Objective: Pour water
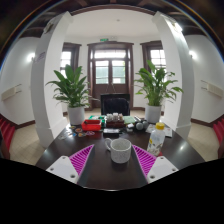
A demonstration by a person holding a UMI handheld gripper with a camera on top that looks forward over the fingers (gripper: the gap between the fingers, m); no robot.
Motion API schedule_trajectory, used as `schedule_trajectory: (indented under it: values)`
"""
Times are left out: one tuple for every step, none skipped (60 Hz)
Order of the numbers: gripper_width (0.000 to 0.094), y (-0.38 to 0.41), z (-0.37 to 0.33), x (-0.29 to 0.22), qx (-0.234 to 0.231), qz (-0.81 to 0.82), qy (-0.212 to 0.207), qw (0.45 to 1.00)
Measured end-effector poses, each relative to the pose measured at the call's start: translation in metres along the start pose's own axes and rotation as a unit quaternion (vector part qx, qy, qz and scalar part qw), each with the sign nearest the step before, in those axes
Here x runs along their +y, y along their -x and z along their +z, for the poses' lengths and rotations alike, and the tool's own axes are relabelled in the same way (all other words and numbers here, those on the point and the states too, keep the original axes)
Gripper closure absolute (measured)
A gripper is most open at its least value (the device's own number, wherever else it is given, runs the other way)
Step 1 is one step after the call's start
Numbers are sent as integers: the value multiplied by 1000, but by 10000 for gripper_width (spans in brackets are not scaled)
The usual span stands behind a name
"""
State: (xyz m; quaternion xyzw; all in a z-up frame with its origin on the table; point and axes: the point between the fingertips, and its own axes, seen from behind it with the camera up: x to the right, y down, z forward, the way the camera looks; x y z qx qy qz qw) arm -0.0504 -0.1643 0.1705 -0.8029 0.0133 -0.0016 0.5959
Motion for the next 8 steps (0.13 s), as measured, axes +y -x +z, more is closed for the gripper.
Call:
schedule_trajectory:
  values:
    - [210, 2, -1, -2, -2, -2, -2, 1000]
    - [210, 4, -3, -4, -4, -3, -3, 1000]
    - [211, 6, -4, -5, -5, -4, -4, 1000]
    - [210, 6, -3, -3, -7, -4, -8, 1000]
    - [210, 8, -5, -6, -8, -5, -9, 1000]
    - [210, 10, -6, -7, -10, -5, -10, 1000]
    - [211, 11, -7, -8, -11, -5, -11, 1000]
    - [210, 12, -7, -9, -13, -6, -12, 1000]
